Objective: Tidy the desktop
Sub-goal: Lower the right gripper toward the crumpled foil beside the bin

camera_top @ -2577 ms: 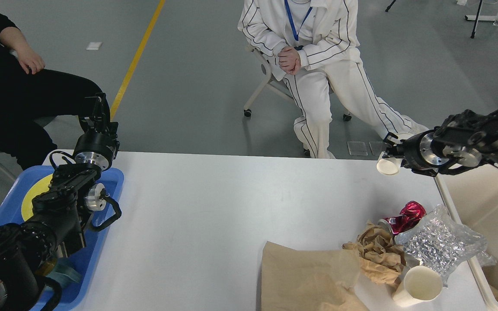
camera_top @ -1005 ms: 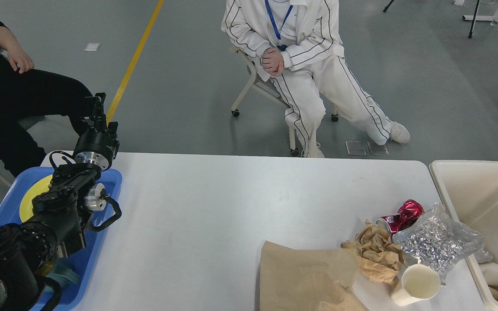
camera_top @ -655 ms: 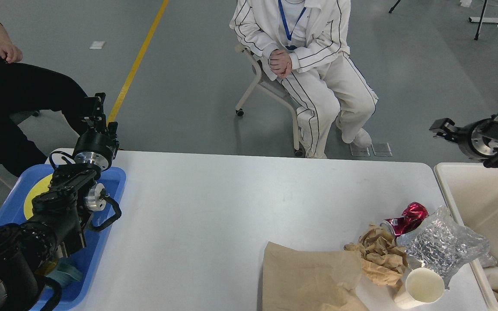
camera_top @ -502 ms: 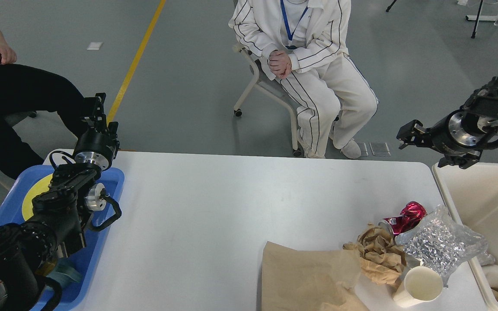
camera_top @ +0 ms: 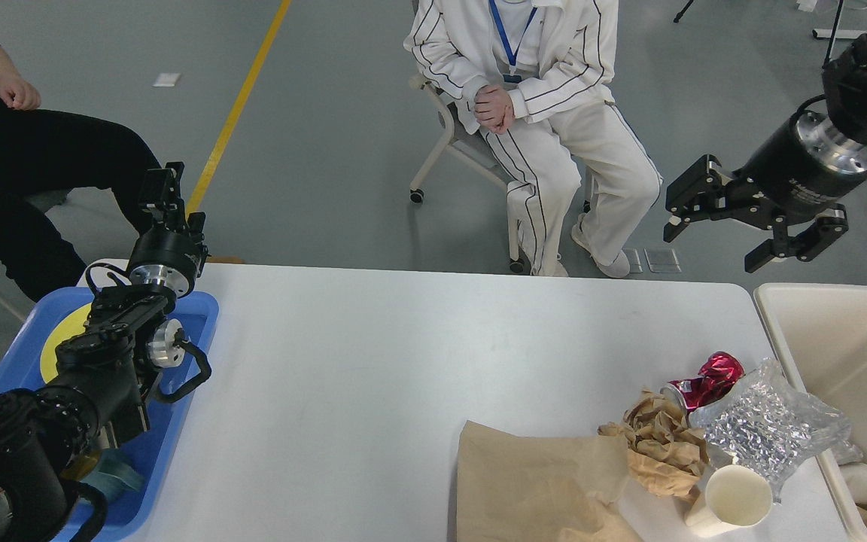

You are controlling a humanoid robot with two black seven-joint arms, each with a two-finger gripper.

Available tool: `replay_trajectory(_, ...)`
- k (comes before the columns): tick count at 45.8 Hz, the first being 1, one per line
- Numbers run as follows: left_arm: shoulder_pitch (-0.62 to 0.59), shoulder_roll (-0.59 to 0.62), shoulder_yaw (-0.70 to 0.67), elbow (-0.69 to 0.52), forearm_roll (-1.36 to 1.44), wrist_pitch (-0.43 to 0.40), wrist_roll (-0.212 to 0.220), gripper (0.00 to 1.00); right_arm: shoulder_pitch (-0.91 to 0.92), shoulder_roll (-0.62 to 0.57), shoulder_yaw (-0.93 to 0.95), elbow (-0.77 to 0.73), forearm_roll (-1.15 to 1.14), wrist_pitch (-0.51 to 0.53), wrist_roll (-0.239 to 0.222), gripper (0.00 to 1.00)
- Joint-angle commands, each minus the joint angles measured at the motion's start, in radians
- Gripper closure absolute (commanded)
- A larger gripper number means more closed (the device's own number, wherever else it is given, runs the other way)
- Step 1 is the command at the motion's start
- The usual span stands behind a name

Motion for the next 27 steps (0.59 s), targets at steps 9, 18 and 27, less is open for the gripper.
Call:
replay_trajectory(9, 0.000, 0.000, 0.000, 0.000, 0.000, 0.000, 0.000, 0.03, -0.399, -0.133, 0.010, -0.073, -0.004, -0.165, 0.001, 0.00)
replay_trajectory(18, 0.000, 0.000, 0.000, 0.000, 0.000, 0.001, 0.000, 0.03, -0.653, -0.164, 0.076, -0.125, -0.005, -0.338, 0.001, 0.00)
replay_trajectory(27, 0.000, 0.000, 0.000, 0.000, 0.000, 0.000, 0.000, 0.03, -0.798, -0.165, 0.176, -0.162, -0.001, -0.429, 0.001, 0.00)
